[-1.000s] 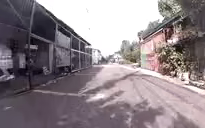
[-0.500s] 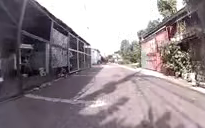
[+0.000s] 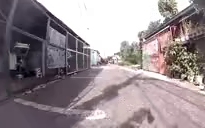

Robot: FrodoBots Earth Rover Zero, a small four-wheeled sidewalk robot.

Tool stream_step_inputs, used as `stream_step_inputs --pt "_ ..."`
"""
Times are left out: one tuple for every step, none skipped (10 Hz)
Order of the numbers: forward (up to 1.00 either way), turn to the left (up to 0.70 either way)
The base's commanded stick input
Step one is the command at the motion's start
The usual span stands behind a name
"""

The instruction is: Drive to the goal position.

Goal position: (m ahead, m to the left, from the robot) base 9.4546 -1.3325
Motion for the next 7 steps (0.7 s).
stream_step_inputs --pt "0.63 0.0" --pt "0.63 0.0" --pt "0.63 0.0" --pt "0.63 0.0" --pt "0.63 0.0" --pt "0.63 0.0" --pt "0.63 0.0"
